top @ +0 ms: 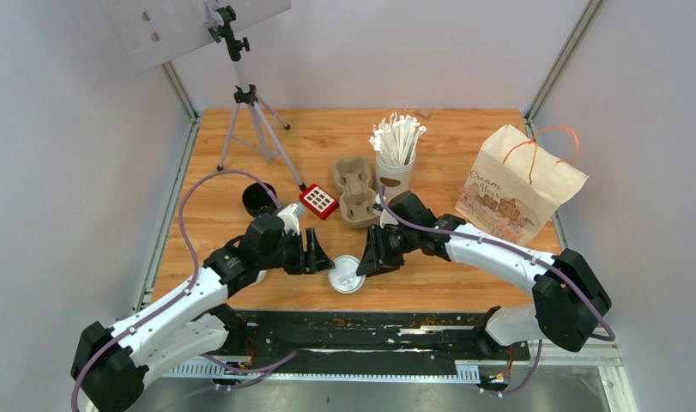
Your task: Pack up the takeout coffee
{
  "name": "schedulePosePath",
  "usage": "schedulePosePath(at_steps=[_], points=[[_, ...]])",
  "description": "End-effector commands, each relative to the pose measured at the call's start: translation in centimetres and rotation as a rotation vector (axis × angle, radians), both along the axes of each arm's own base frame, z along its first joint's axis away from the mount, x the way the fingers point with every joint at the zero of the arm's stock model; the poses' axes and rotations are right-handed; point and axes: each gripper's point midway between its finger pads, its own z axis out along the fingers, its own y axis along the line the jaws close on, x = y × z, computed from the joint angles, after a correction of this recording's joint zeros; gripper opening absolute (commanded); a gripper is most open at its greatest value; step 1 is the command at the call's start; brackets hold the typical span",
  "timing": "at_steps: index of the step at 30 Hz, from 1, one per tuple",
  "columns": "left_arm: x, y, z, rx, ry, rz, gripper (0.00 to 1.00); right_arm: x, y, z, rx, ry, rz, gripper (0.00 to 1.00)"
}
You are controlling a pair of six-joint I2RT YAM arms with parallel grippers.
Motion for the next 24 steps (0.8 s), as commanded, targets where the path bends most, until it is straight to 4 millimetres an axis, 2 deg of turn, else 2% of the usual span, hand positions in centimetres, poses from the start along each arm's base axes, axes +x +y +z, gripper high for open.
schedulePosePath(at_steps=[1, 12, 24], points=[[0.9, -1.4, 0.5, -0.051, -0.034, -0.025, 0.69, 1.0, -0.5, 0.0, 0.02, -0.018, -0.005, 0.34], [2.3, -2.1, -0.6, -0.013, -0.036, -0.027, 0.66, 2.4, -0.3, 0.1, 0.021, -0.05, 0.003, 0.36], [3.2, -2.5, -1.0, -0.003, -0.043, -0.018, 0.49, 3.6, 0.7, 0.8, 0.033, -0.08, 0.018, 0.34]])
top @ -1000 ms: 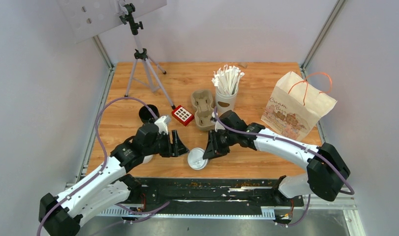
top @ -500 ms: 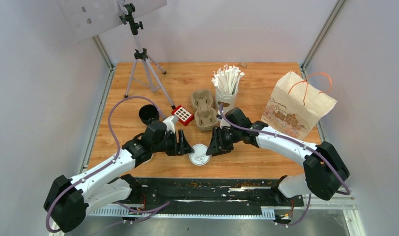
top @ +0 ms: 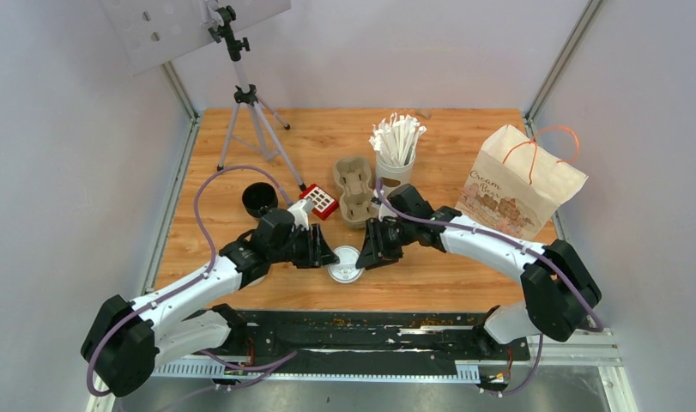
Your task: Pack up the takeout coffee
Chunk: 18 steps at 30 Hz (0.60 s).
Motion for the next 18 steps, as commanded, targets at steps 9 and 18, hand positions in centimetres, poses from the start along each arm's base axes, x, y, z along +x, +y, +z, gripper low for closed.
schedulePosePath(at_steps=[9, 18], points=[[1.7, -0.7, 0.0, 0.033, -0.038, 0.001, 0.44, 1.9, 0.9, 0.4, 0.01, -0.058, -0.005, 0.34], [1.8, -1.1, 1.7, -0.003, -0.06, -0.007, 0.48, 2.9, 0.4, 2.1, -0.027, -0.124, -0.02, 0.48]])
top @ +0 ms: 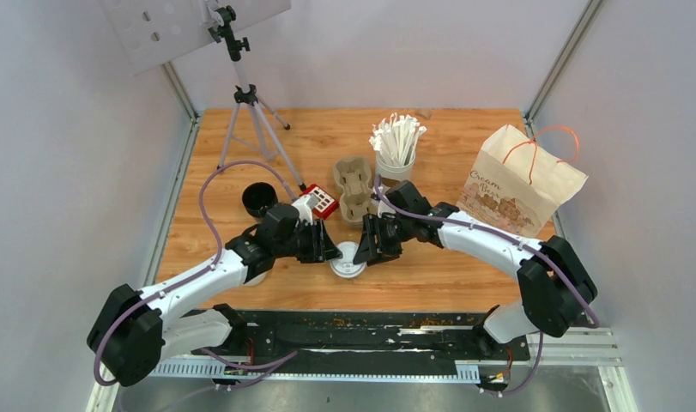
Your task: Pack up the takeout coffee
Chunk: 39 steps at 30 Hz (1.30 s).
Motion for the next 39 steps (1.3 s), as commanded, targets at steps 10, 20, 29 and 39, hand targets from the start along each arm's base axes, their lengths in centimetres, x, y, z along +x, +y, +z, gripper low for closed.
schedulePosePath(at_steps=[10, 20, 29, 39], points=[[1.8, 0.4, 6.5, 0.024, -0.159, 0.006, 0.62, 2.9, -1.0, 6.2, -0.055, -0.287, 0.034, 0.78], [2.2, 8.8, 13.9, 0.239, -0.342, 0.265, 0.76, 3.8, 0.1, 8.0, -0.213, -0.542, 0.105, 0.97], [-1.5, 15.0, 11.7, 0.314, -0.293, 0.442, 1.0, 3.4, 2.2, 5.2, -0.392, -0.622, 0.183, 1.0], [-2.3, 17.8, 9.7, 0.306, -0.28, 0.592, 1.0, 3.5, 2.6, 4.3, -0.444, -0.655, 0.206, 1.0]])
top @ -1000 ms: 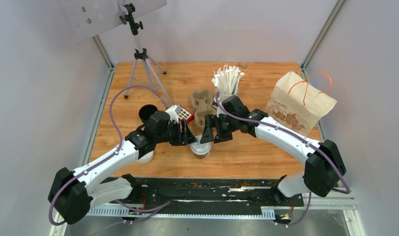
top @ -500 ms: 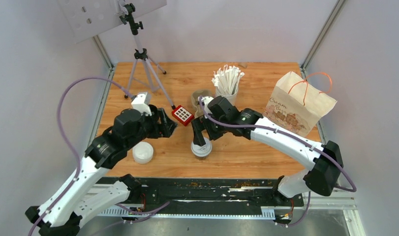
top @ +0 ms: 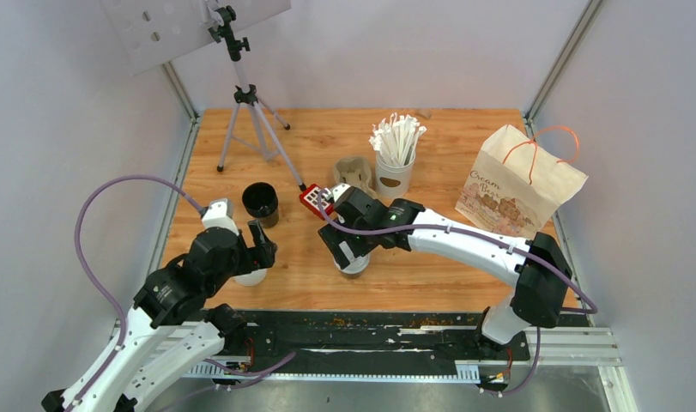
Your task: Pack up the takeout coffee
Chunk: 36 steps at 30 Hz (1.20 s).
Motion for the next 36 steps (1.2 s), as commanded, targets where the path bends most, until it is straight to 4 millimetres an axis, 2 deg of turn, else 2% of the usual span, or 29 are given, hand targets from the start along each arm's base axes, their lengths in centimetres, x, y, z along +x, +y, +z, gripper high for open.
schedulePosePath(at_steps=[1, 9, 22, 30, 36], points=[[0.3, 1.1, 1.1, -0.041, -0.064, 0.081, 1.0, 1.3, 0.7, 1.2, 0.006, -0.061, 0.004, 1.0], [0.2, 1.2, 1.3, -0.046, -0.085, 0.071, 1.0, 1.3, 1.3, -0.5, -0.017, -0.032, 0.025, 1.0], [0.2, 1.3, 1.3, -0.043, -0.091, 0.069, 1.0, 0.2, 0.4, -3.6, -0.067, 0.023, 0.01, 0.85], [0.2, 1.2, 1.4, -0.045, -0.093, 0.069, 1.0, 0.1, 0.0, -2.9, -0.051, 0.026, 0.003, 0.83], [0.5, 0.8, 1.2, -0.042, -0.095, 0.05, 1.0, -0.4, -2.3, -1.9, -0.036, 0.055, -0.065, 0.79]])
